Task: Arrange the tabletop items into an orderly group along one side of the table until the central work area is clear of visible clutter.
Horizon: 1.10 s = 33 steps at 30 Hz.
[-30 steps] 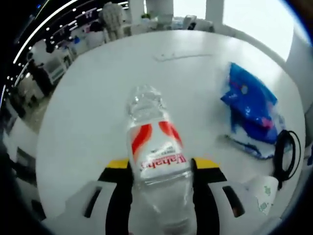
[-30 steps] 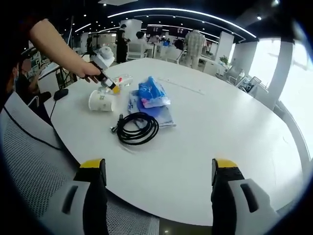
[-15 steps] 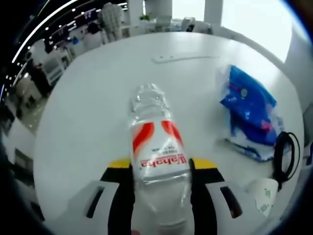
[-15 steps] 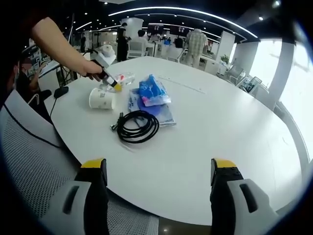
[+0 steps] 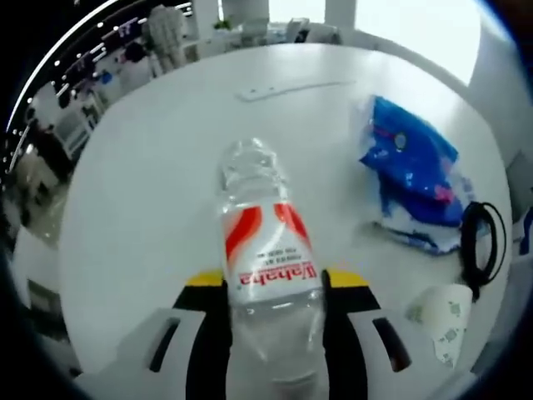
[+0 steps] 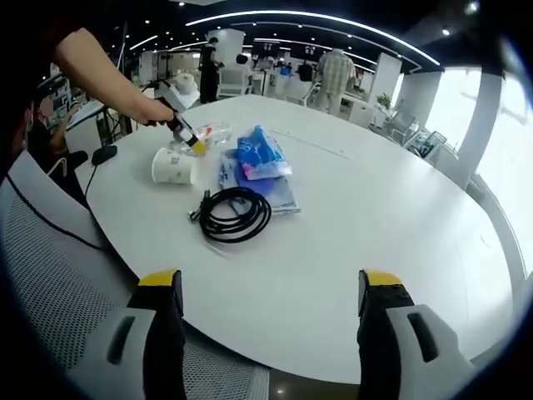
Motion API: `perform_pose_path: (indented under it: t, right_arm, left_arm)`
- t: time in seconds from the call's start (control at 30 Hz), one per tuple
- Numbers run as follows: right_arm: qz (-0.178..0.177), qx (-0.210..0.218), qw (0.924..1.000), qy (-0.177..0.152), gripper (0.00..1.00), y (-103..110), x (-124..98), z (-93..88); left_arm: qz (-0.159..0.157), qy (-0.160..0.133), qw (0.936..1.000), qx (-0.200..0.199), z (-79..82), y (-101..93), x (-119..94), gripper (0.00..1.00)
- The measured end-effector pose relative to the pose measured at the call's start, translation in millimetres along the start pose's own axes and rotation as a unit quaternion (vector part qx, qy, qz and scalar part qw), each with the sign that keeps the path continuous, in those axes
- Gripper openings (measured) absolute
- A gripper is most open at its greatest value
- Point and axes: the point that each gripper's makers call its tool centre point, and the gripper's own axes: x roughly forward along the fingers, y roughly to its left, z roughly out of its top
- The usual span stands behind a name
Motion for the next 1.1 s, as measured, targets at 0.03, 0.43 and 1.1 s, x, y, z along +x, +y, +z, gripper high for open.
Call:
perform_pose_path:
  t: [0.03, 0.43, 1.1]
  right_arm:
    - [-0.001, -0.001, 1.0000, -0.001, 0.87, -0.3, 0.0, 0.6]
    - [-0.004, -0.002, 1.0000, -0.009, 0.87, -1.5, -0.5, 3.6]
    - [0.003, -0.006, 0.9995, -0.030, 0.87, 1.1, -2.6, 12.0]
  left_arm:
    - [-0.002, 0.001, 1.0000, 0.002, -0.5, -0.9, -0.4, 0.38]
    - [-0.005, -0.008, 0.9995, 0.029, 4.1, -2.3, -15.1, 0.38]
    - [-0.021, -0.037, 0.9987, 0.028, 14.3, -17.5, -60.8, 0.38]
